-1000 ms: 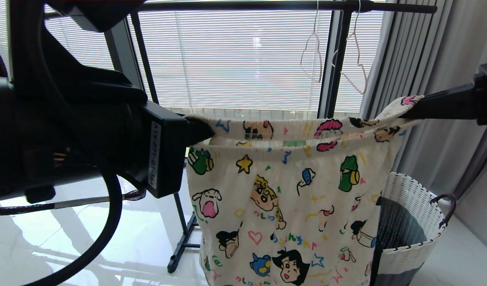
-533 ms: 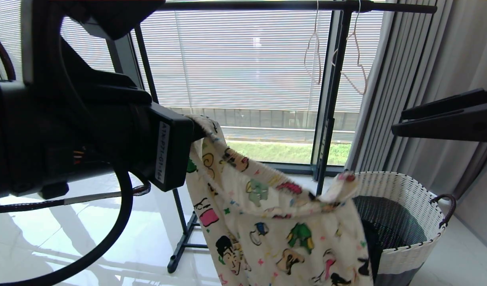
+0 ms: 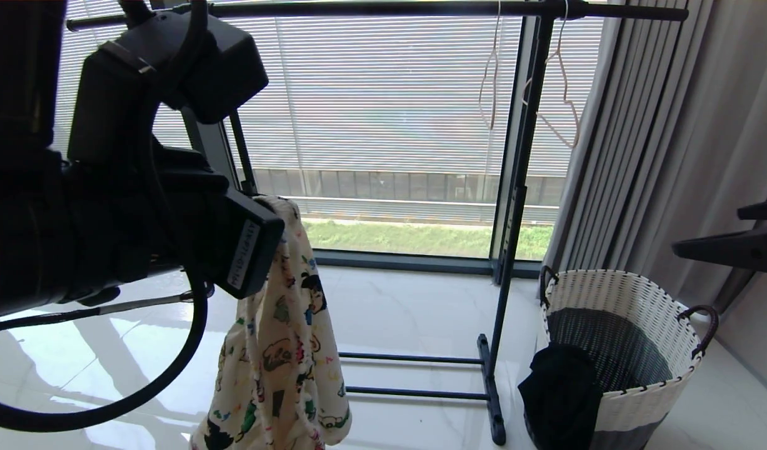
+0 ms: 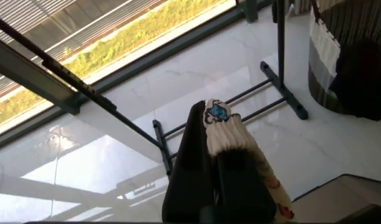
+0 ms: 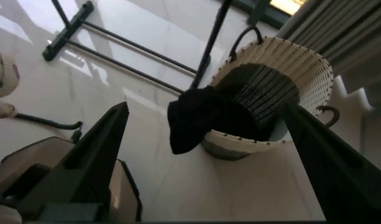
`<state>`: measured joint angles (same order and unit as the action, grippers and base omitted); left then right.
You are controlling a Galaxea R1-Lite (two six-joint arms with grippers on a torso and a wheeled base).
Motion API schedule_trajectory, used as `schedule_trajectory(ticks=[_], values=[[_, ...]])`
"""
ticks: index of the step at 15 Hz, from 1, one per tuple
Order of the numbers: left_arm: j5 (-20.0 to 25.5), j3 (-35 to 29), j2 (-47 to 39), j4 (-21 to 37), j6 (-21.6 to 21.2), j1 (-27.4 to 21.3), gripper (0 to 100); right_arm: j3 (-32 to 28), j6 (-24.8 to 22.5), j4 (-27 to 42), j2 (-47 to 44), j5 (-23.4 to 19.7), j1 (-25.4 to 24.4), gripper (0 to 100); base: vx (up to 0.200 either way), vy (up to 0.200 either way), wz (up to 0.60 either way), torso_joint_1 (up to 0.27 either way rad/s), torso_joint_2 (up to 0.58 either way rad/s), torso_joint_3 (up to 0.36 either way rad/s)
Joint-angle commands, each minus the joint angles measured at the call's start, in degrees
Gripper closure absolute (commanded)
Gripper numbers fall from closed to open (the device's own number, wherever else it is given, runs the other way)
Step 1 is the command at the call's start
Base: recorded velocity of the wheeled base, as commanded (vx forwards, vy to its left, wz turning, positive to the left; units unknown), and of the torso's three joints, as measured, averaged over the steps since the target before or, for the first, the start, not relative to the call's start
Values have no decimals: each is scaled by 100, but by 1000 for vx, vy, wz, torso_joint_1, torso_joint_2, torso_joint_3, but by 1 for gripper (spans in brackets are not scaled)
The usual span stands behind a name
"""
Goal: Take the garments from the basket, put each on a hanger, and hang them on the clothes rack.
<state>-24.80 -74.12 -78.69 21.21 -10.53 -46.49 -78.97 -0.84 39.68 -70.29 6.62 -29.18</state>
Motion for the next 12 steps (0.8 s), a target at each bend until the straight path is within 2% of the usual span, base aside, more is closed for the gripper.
schedule_trajectory(ticks=[1,3,4,5,6,8,10,12], values=[[-17,653,706,182,-309,949,100,488,-30,-4,297,419,510,0,0,0,0,0,0,0],[-17,1374,1312,173,-327,1670,100,1182,-144,-250,675,674,818,0,0,0,0,0,0,0],[-17,1462,1391,173,-318,1767,100,1305,-206,-312,736,736,862,0,0,0,0,0,0,0],[36,1778,1646,129,-274,2066,100,1780,-478,-646,929,815,1082,0,0,0,0,0,0,0],[36,1928,1734,120,-283,2197,100,2008,-549,-953,956,815,1117,0,0,0,0,0,0,0],[27,2086,1796,111,-283,2338,100,2219,-549,-1525,903,823,1143,0,0,0,0,0,0,0],[19,2121,1796,111,-283,2435,100,2211,-540,-1744,824,797,1249,0,0,0,0,6,-25,-9],[19,2147,1796,-65,-274,2452,100,2211,-522,-1841,798,753,1354,0,0,0,0,56,-269,-198]])
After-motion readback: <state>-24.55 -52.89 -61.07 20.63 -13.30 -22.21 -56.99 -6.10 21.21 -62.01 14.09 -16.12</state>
